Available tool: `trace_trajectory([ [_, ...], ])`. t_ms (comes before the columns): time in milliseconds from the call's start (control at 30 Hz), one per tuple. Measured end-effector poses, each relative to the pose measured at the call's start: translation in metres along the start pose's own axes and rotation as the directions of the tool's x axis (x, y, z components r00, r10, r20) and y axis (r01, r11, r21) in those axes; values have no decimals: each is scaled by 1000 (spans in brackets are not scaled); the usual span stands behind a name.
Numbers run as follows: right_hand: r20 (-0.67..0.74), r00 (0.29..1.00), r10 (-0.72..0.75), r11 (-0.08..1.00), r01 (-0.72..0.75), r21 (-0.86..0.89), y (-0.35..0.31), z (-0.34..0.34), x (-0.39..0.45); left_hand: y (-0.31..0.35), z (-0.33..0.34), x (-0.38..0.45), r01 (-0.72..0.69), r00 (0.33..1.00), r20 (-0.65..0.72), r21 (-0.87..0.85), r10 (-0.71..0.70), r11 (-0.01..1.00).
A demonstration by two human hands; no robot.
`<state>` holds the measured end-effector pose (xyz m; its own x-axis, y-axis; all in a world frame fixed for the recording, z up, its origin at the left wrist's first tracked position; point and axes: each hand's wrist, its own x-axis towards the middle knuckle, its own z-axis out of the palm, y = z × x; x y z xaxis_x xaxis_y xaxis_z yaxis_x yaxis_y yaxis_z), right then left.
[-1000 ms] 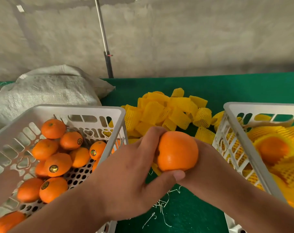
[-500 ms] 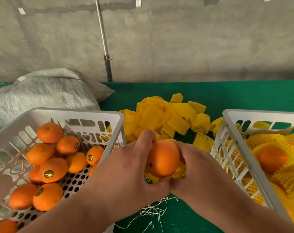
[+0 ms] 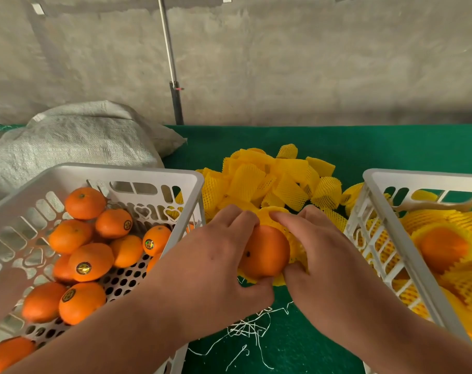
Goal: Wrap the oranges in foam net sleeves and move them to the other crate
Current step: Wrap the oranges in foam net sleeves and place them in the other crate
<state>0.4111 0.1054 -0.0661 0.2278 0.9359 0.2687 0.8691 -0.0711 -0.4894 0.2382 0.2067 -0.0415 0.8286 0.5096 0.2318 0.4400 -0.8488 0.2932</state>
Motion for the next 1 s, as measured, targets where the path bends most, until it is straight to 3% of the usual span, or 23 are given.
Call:
trace_trajectory([
  [400,-3,999,-44,997,44,62,-18,-7,-2,-2,11,3,160,986,-44,20,-159,987],
  [600,-135,987,86,994,-77,72,-14,-9,-1,-2,12,1,75,996,36,8,-75,997],
  [733,-79,976,205,978,-202,45,-2,-7,-1,-3,14,1,2,996,90,51,-7,999],
  [833,-51,978,204,977,-206,-51,5,-4,0,-2,17,0,-43,991,128,107,29,993],
  [1000,-206,967,147,987,-158,-37,8,-6,3,-2,18,0,-81,986,155,143,58,986],
])
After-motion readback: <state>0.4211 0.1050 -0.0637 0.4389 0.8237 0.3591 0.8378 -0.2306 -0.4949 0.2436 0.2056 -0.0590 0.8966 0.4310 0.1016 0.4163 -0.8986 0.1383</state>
